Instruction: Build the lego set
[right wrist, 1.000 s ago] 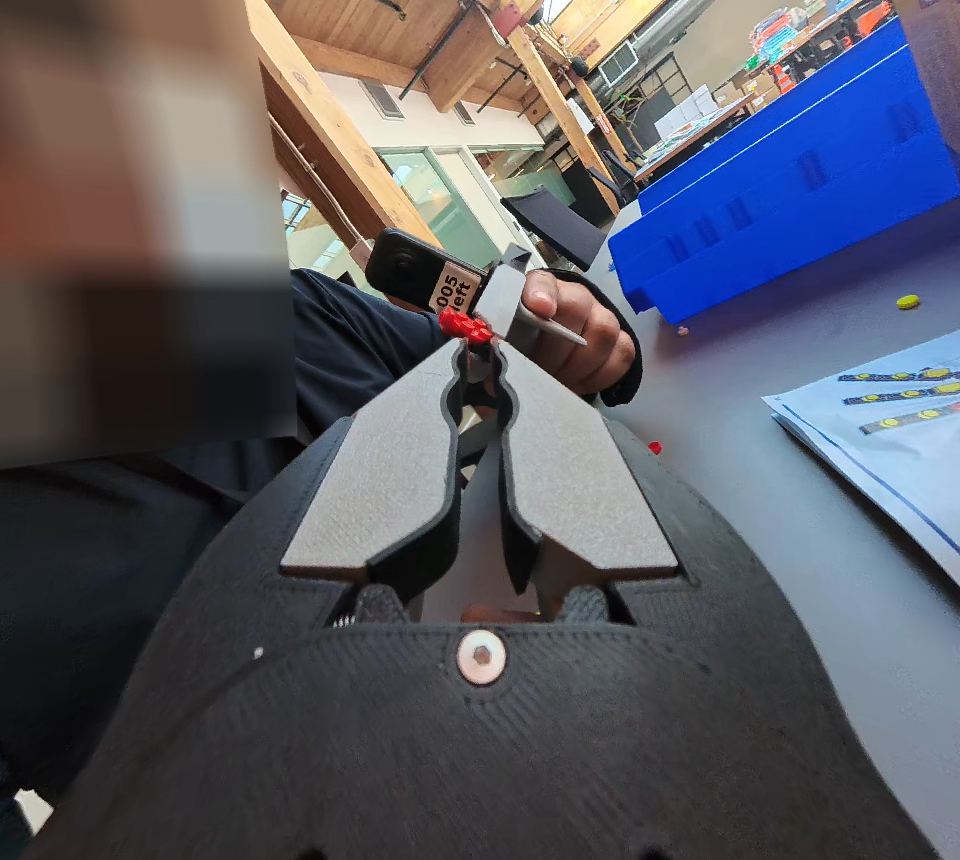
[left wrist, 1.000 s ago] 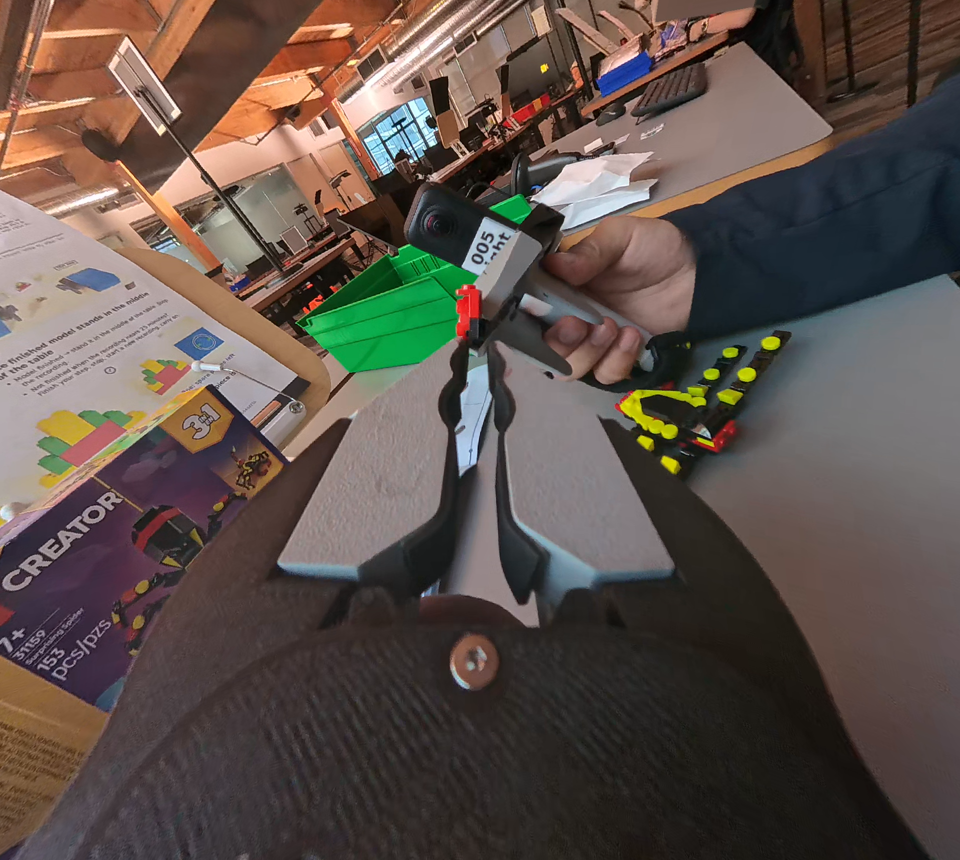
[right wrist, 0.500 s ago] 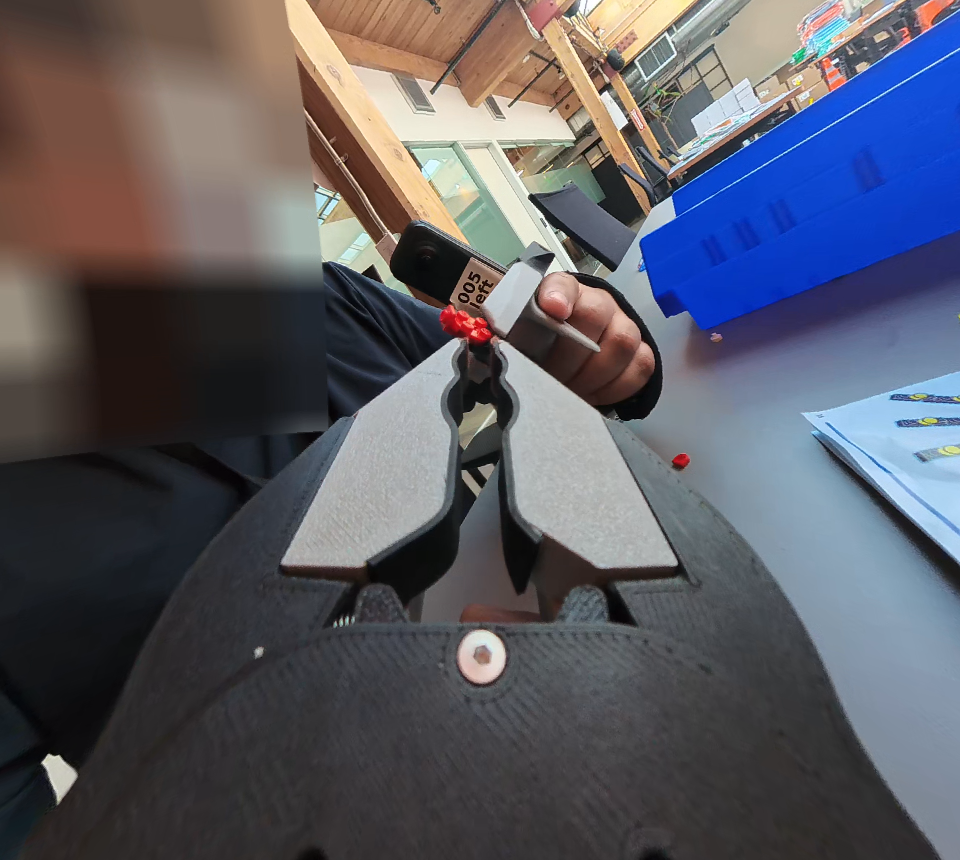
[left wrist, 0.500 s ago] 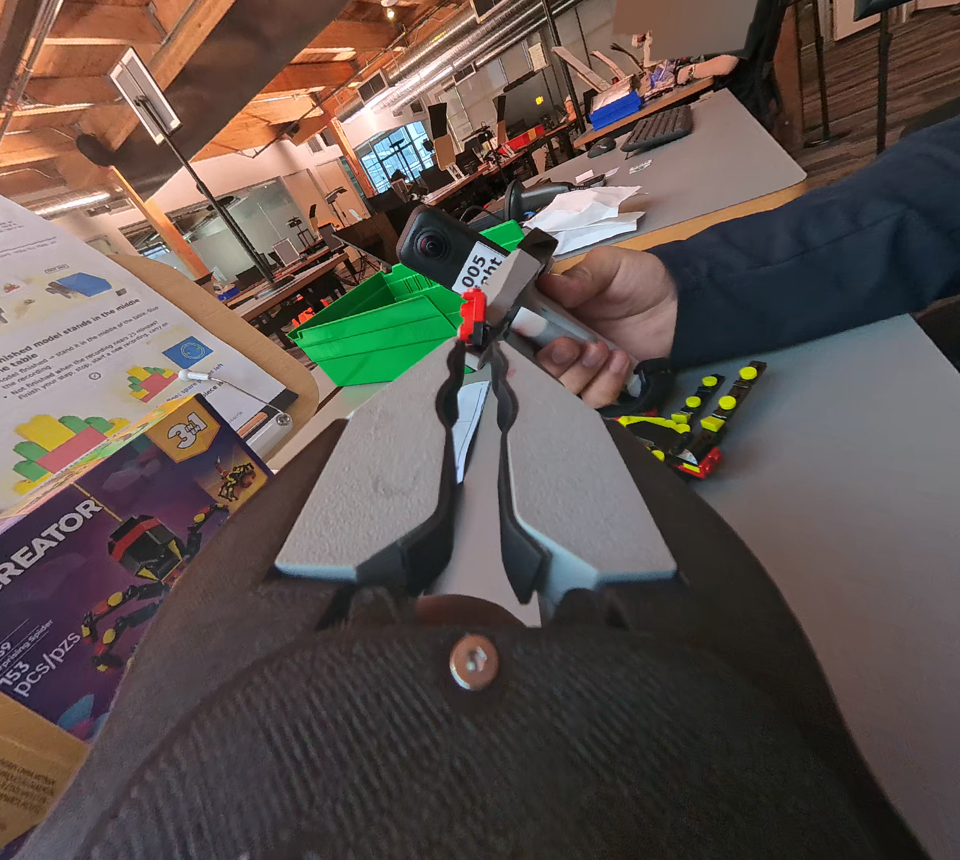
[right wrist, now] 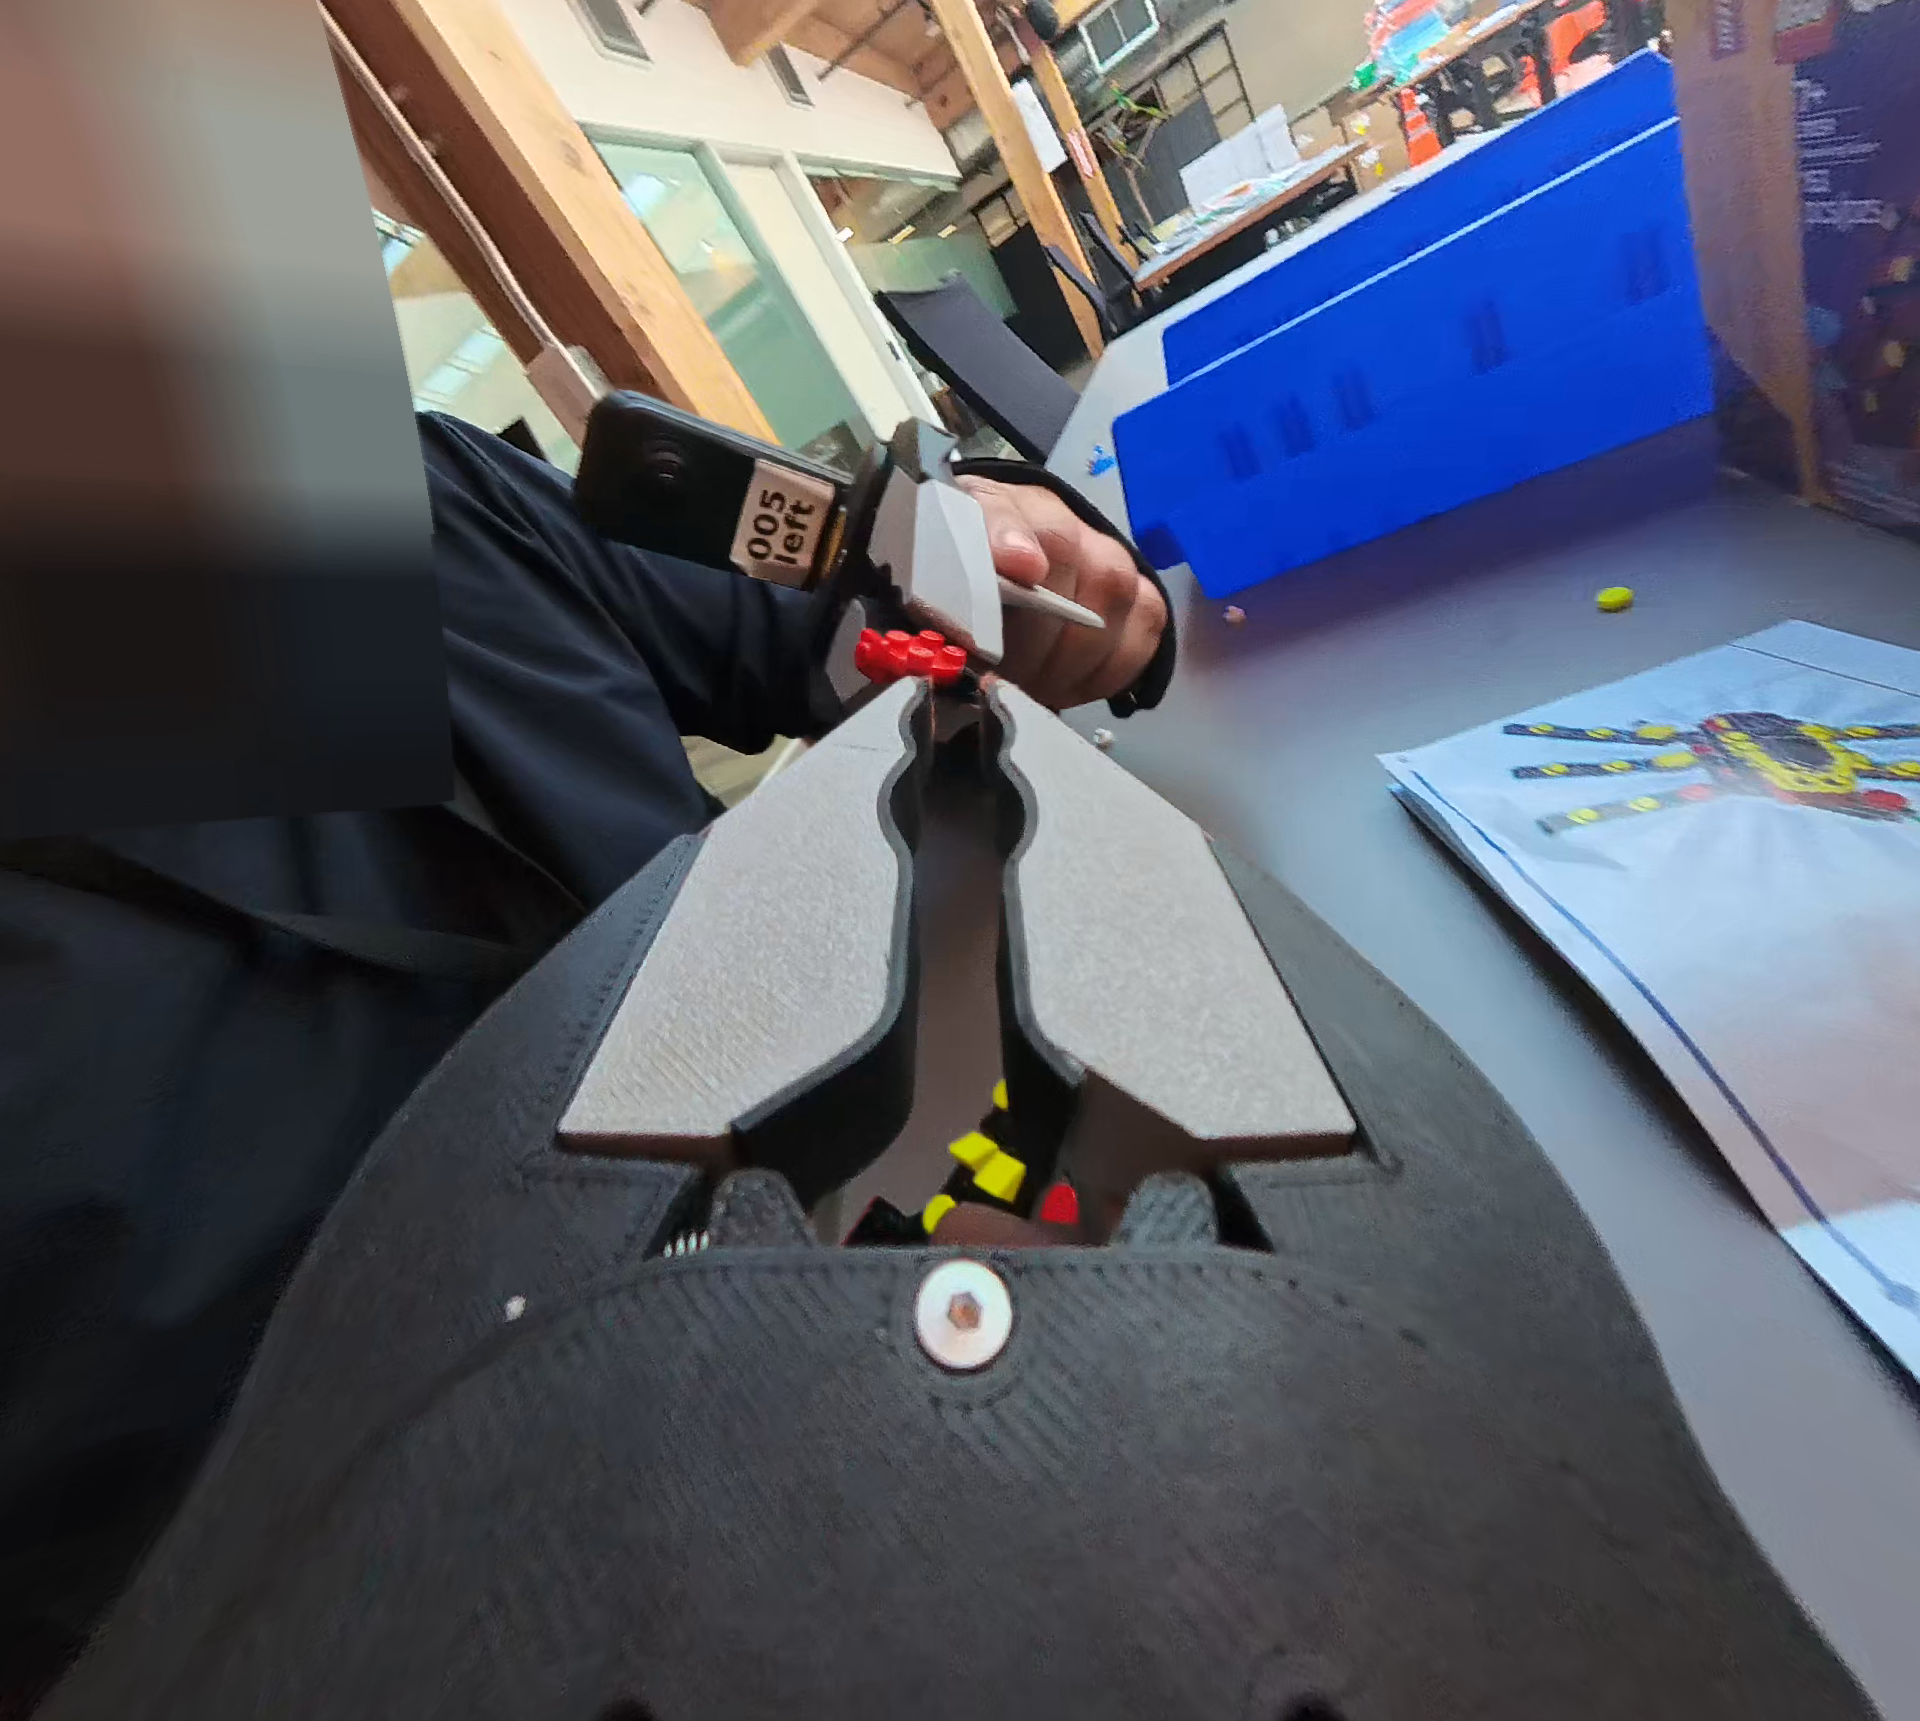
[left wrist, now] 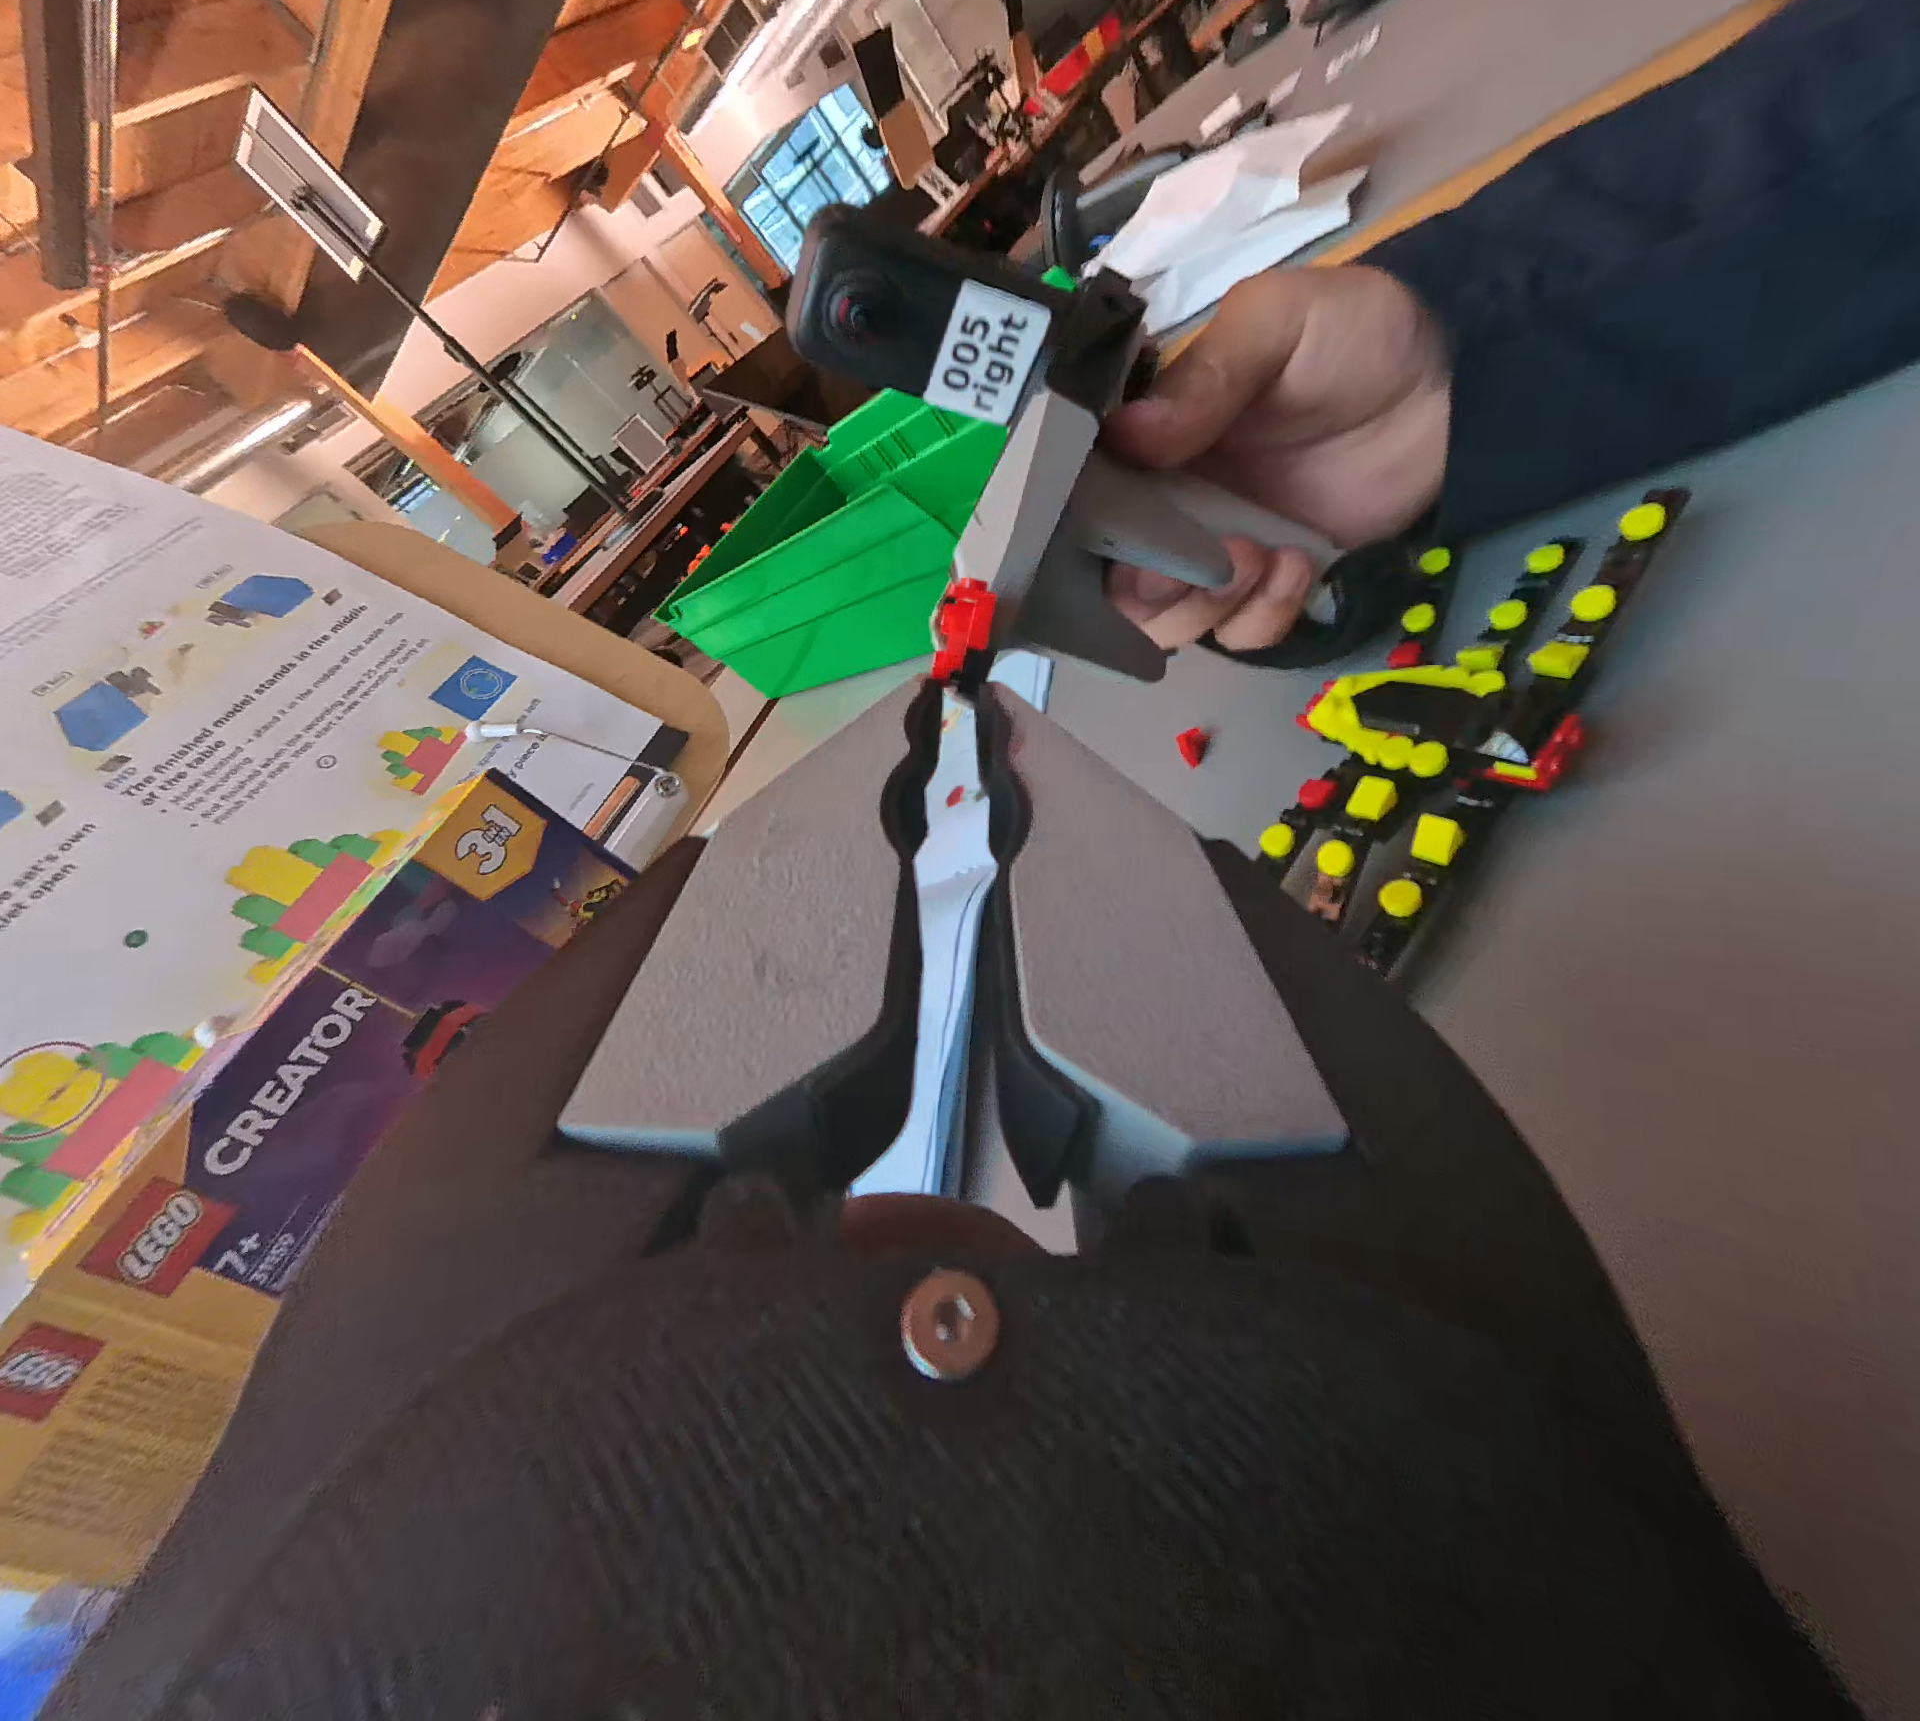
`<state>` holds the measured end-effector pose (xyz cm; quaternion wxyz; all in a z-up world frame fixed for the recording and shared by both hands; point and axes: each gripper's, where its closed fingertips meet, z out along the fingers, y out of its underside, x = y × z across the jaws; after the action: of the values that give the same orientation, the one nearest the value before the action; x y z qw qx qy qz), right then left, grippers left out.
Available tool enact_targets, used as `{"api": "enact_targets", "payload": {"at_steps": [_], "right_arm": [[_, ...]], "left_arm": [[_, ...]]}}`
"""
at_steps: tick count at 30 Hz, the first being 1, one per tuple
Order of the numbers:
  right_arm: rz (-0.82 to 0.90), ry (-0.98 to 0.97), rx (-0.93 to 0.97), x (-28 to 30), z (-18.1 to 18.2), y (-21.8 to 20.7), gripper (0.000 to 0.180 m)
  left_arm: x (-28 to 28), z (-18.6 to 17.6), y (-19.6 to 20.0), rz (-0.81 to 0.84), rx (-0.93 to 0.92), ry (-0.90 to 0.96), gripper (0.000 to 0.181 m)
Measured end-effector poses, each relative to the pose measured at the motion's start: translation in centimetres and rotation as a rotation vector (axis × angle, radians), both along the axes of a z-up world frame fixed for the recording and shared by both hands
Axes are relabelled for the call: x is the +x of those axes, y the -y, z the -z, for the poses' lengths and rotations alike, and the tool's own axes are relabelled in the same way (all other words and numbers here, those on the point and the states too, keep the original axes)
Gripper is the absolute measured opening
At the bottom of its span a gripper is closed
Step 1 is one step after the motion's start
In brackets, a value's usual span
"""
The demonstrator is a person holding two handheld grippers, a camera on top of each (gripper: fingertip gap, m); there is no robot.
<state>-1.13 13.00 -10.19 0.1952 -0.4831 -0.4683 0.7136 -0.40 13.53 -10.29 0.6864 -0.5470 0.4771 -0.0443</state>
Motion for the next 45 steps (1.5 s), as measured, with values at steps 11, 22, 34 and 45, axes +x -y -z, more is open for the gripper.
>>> {"api": "enact_targets", "payload": {"at_steps": [11,22,34,45], "right_arm": [[0.072,0.051,0.045,-0.3,0.9,-1.1,0.002],[0.070,0.034,0.077,0.1,0.5,-0.8,0.004],[0.418,0.074,0.280,3.3,-0.5,-6.8,0.010],[0.844,-0.130,0.297,11.0,-5.8,-12.9,0.007]], "left_arm": [[-0.5,0.9,-0.8,-0.049,-0.031,-0.036,0.003],[-0.5,1.1,-0.9,-0.035,-0.037,-0.024,0.004],[-2.9,3.6,-3.4,-0.195,0.017,-0.261,0.003],[-3.6,6.1,-4.3,-0.242,-0.038,-0.371,0.003]]}}
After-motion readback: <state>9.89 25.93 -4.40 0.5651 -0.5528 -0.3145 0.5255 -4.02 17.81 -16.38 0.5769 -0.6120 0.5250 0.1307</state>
